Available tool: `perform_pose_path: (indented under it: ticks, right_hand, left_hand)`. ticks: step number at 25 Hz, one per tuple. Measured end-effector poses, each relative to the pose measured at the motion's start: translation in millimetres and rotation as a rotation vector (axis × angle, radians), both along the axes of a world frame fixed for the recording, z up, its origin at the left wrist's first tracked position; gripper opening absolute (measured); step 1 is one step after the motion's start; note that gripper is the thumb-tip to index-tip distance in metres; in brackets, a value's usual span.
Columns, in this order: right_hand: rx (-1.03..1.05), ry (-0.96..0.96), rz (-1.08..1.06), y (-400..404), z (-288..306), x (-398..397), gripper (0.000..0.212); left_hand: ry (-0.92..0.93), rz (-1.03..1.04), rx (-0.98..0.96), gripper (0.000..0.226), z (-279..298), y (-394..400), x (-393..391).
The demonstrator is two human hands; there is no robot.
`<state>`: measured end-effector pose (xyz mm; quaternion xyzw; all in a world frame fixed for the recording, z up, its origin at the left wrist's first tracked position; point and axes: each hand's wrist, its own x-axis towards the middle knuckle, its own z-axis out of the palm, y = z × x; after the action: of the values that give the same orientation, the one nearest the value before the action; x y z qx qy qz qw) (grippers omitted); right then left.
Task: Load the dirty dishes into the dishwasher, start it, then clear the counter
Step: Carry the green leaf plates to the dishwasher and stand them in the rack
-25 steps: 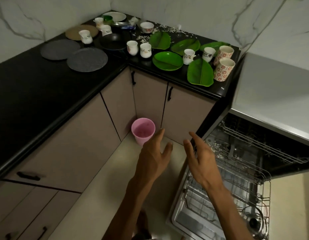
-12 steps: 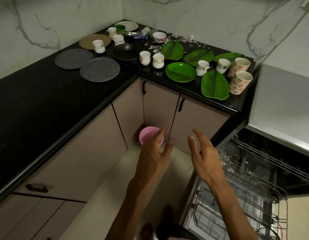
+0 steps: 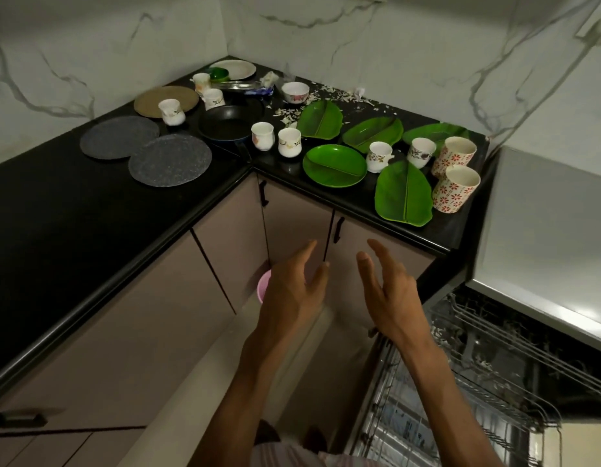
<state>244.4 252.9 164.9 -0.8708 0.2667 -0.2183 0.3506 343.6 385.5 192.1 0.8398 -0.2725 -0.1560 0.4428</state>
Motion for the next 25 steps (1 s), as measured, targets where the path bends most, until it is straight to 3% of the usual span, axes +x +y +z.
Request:
perform_pose_path:
  ticks: [11, 16, 25]
  right_hand:
    - [0.068, 0.102, -0.049, -48, -19, 70, 0.068]
    - [0.036, 0.052, -0.116, -70, -12, 123, 0.059]
    - [0.046, 0.016, -0.237, -96, -18, 189, 0.063]
  left_hand:
    - [0.041, -0.049, 0.005, 0.052, -13, -59, 90]
    - [0.072, -0.100, -0.021, 0.051, -8, -93, 153]
    - [0.155, -0.251, -0.006, 0.049, -30, -138, 229]
